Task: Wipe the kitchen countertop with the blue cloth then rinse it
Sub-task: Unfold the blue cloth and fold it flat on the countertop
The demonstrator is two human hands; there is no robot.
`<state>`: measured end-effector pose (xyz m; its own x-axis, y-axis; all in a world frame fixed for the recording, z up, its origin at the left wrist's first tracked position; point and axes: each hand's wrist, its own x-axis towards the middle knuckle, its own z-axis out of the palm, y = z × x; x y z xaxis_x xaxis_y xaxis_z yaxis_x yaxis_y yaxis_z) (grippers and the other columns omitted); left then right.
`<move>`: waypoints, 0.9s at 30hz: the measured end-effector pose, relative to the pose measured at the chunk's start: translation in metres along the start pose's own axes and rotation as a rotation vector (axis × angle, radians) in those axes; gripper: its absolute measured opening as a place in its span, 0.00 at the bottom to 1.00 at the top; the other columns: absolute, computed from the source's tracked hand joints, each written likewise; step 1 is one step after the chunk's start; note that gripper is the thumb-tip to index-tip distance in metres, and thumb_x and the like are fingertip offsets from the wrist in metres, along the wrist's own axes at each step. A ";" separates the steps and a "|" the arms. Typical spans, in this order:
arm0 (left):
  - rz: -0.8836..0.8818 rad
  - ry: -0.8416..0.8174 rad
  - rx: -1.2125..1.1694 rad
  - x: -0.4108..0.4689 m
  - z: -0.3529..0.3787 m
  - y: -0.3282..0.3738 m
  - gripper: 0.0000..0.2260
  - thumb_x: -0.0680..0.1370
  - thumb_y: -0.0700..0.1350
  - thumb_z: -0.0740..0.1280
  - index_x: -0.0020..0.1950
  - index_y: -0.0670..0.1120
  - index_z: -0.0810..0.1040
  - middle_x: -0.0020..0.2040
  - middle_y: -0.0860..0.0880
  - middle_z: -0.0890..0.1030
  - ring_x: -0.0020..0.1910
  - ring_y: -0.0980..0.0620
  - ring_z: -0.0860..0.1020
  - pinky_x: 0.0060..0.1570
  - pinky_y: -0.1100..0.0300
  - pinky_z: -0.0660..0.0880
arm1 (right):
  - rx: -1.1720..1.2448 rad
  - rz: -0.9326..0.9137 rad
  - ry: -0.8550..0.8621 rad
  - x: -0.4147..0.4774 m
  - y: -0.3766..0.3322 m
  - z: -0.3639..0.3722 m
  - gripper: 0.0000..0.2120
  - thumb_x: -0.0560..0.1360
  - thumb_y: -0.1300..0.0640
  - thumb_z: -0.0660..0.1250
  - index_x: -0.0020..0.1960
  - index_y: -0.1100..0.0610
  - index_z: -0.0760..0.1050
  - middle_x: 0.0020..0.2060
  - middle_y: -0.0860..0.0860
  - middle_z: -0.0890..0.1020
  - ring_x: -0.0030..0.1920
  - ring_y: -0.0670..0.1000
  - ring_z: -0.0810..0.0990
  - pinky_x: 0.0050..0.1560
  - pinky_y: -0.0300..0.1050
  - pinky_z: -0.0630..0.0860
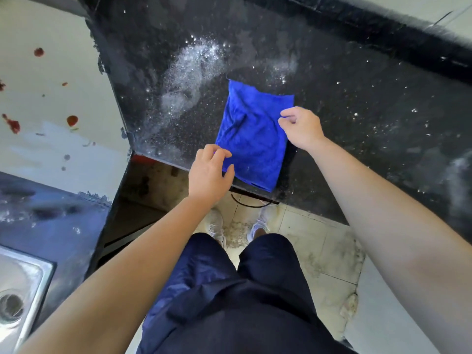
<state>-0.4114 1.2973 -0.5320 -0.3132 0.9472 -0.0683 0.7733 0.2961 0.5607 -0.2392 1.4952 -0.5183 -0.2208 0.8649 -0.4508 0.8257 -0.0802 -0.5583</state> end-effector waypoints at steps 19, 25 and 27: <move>0.065 -0.063 0.238 -0.014 0.034 -0.007 0.19 0.78 0.49 0.68 0.67 0.44 0.77 0.71 0.41 0.73 0.60 0.38 0.72 0.57 0.44 0.72 | -0.594 -0.649 -0.012 0.076 -0.058 0.049 0.20 0.83 0.46 0.58 0.74 0.43 0.70 0.62 0.57 0.70 0.60 0.60 0.70 0.61 0.55 0.68; 0.005 -0.063 0.202 -0.012 0.032 -0.002 0.19 0.78 0.52 0.64 0.65 0.45 0.78 0.70 0.42 0.73 0.62 0.38 0.72 0.57 0.44 0.72 | -0.497 -0.614 -0.052 0.044 -0.035 0.042 0.27 0.81 0.47 0.64 0.78 0.50 0.63 0.71 0.57 0.66 0.66 0.60 0.69 0.65 0.56 0.69; -0.040 -0.043 0.199 -0.009 0.026 0.000 0.17 0.78 0.51 0.65 0.64 0.45 0.79 0.68 0.42 0.73 0.63 0.38 0.72 0.58 0.45 0.71 | -0.418 -0.590 -0.025 0.015 -0.012 0.032 0.28 0.80 0.47 0.65 0.77 0.53 0.64 0.69 0.56 0.68 0.63 0.58 0.71 0.63 0.56 0.72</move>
<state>-0.3939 1.2923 -0.5530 -0.3252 0.9375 -0.1242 0.8559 0.3476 0.3829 -0.2689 1.4933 -0.5410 -0.6987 0.6937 -0.1751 0.6937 0.5970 -0.4029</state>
